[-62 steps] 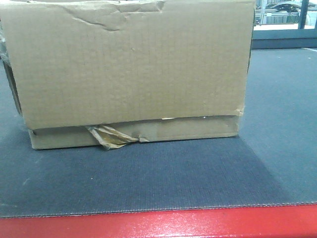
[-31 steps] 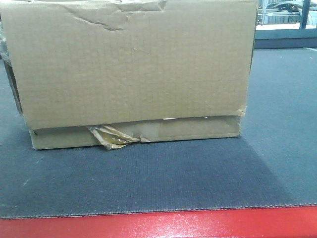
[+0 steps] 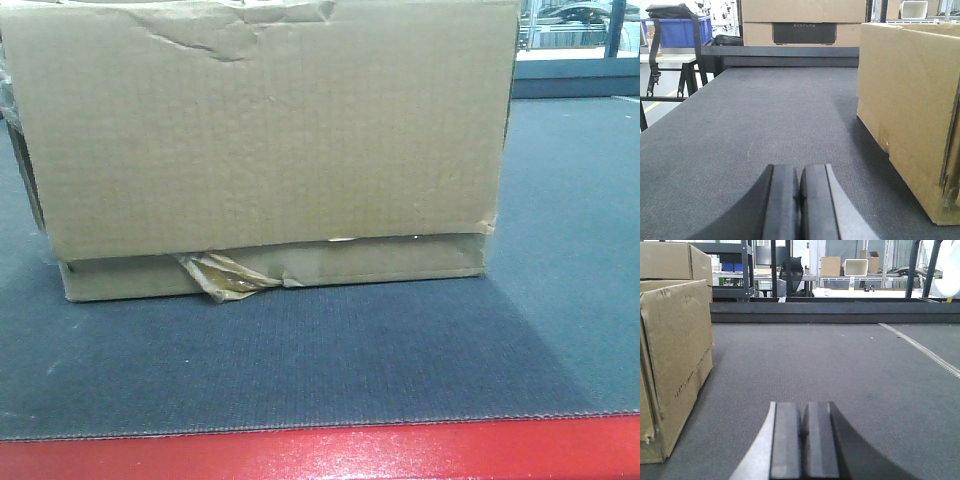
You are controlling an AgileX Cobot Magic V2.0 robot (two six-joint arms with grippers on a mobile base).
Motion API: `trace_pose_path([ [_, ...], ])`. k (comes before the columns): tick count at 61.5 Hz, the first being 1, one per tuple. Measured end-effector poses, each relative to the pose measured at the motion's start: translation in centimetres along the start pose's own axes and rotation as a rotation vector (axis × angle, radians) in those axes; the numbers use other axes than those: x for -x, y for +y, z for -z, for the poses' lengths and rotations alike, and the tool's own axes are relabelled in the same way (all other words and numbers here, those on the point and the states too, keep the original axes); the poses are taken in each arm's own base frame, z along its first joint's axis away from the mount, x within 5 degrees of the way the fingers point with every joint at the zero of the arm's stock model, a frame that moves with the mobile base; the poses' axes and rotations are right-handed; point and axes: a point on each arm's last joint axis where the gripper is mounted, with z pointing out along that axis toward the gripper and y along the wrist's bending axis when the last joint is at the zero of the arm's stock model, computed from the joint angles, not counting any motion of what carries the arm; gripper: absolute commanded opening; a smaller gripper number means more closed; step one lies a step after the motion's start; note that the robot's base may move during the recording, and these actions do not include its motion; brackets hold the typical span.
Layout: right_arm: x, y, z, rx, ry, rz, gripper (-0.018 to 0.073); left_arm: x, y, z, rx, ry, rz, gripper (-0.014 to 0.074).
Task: Grab carton from right shelf to conveyor
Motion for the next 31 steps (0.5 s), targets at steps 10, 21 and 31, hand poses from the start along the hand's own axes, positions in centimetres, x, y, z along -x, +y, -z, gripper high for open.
trace_pose_path([
  [10, 0.00, 0.00, 0.00, 0.000, 0.000, 0.000, -0.0073, 0.00, 0.00, 0.00, 0.000, 0.000, 0.000, 0.0015],
  [21, 0.00, 0.00, 0.00, 0.000, 0.000, 0.000, -0.0073, 0.00, 0.00, 0.00, 0.000, 0.000, 0.000, 0.0015],
  [31, 0.00, 0.00, 0.00, 0.000, 0.000, 0.000, -0.0073, 0.00, 0.00, 0.00, 0.000, 0.000, 0.000, 0.0015],
])
